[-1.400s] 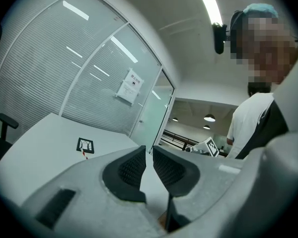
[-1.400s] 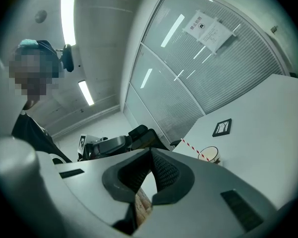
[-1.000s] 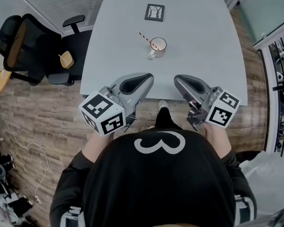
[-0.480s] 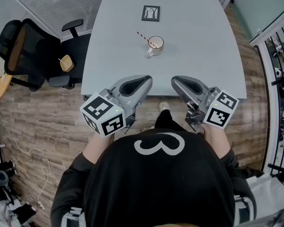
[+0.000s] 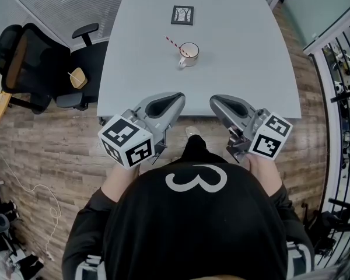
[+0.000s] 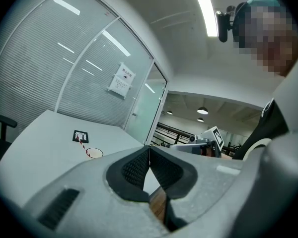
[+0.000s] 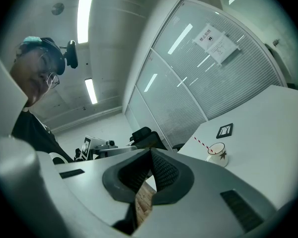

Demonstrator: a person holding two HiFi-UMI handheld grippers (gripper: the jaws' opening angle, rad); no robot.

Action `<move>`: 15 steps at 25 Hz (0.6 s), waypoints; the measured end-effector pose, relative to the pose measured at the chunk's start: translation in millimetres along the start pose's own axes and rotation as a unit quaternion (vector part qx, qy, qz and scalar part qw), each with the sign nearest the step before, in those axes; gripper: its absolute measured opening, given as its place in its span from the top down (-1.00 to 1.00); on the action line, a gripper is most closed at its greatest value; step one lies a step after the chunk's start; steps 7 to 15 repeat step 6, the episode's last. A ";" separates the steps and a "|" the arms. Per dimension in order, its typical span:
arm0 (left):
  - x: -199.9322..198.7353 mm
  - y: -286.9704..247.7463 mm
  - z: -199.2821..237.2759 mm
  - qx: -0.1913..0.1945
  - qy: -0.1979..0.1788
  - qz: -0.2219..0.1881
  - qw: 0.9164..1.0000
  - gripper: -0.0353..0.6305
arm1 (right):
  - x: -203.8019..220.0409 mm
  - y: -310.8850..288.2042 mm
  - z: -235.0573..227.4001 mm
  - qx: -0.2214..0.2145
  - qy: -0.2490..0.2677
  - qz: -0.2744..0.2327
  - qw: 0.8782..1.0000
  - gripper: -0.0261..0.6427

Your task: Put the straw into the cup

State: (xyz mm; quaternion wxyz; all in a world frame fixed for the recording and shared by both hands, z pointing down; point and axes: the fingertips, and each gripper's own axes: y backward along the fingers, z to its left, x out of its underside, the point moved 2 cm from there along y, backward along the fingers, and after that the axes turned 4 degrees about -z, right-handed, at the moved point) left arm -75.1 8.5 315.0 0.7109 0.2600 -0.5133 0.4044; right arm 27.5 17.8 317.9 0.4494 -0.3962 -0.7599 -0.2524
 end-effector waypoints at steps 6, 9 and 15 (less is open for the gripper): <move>2.4 -0.7 0.4 0.005 0.004 0.003 1.000 0.84 | 1.5 1.4 -3.1 0.009 -0.002 0.000 1.000 0.88; 2.4 -0.7 0.4 0.005 0.004 0.003 1.000 0.84 | 1.5 1.4 -3.1 0.009 -0.002 0.000 1.000 0.88; 2.4 -0.7 0.4 0.005 0.004 0.003 1.000 0.84 | 1.5 1.4 -3.1 0.009 -0.002 0.000 1.000 0.88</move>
